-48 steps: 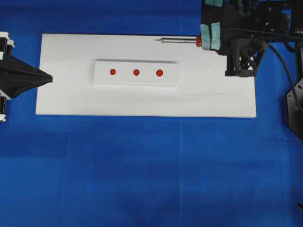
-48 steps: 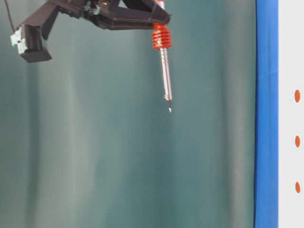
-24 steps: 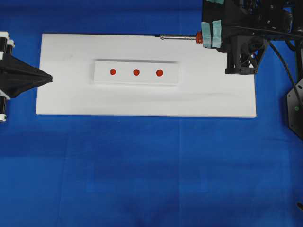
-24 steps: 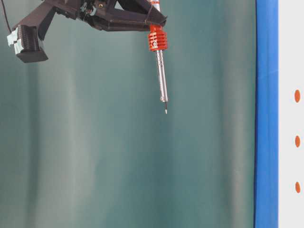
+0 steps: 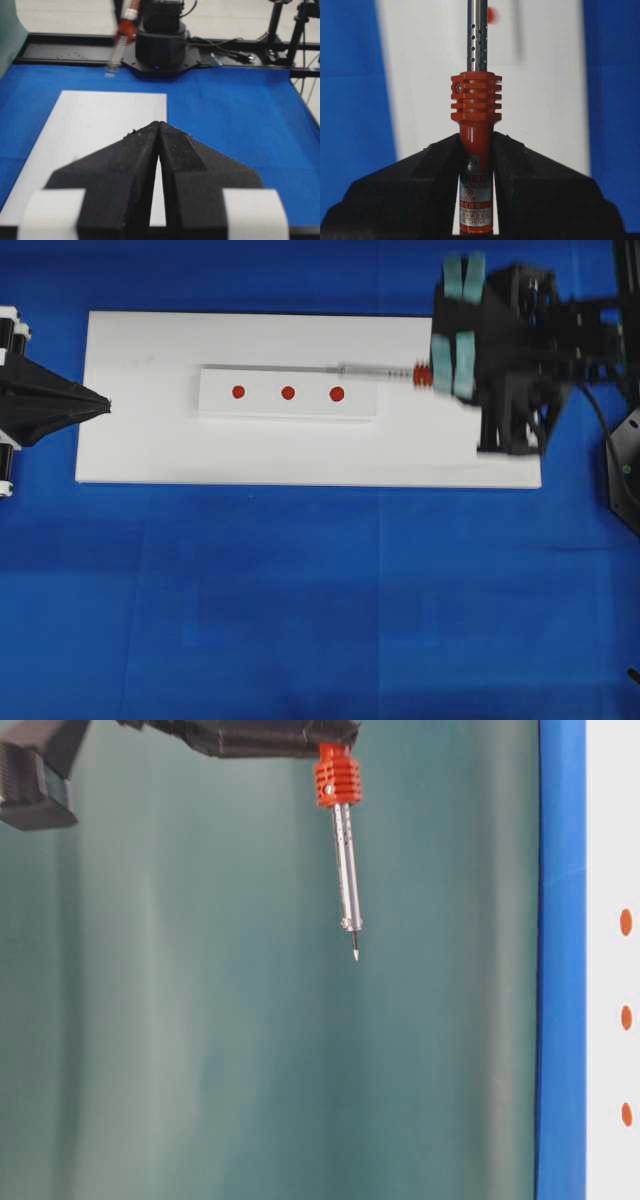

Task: Touch the tip of the soldering iron to the mark.
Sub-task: 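Carry the iron with the right gripper back toward its table spot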

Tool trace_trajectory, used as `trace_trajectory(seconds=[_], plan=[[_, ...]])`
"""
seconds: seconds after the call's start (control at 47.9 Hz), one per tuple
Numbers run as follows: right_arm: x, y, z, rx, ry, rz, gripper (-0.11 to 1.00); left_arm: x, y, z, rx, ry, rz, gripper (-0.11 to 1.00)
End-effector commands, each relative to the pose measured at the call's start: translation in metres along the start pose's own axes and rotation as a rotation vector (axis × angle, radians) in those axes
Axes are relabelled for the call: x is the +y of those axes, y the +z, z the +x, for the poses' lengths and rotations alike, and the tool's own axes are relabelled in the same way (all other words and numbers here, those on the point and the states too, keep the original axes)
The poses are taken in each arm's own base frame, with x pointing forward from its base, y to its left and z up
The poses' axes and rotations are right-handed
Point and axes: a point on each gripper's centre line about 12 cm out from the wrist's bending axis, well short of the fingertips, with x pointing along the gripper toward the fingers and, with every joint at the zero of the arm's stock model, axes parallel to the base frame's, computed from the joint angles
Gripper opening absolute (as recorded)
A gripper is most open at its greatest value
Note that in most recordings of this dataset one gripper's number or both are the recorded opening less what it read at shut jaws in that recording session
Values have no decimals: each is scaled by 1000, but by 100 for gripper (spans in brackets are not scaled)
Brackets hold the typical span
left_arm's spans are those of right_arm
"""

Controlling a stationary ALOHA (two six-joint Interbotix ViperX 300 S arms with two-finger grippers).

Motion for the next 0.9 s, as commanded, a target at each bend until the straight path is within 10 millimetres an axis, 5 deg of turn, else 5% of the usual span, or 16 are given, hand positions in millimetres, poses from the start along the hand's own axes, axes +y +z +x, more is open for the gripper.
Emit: trace_trajectory(seconds=[0.0, 0.606, 0.878], plan=[[17, 1, -11, -32, 35, -11, 6, 0, 5, 2, -17, -1, 0, 0], [138, -36, -12, 20, 87, 31, 6, 0, 6, 2, -21, -1, -2, 0], [154, -40, -7, 29, 81, 37, 6, 0, 6, 2, -28, -1, -2, 0]])
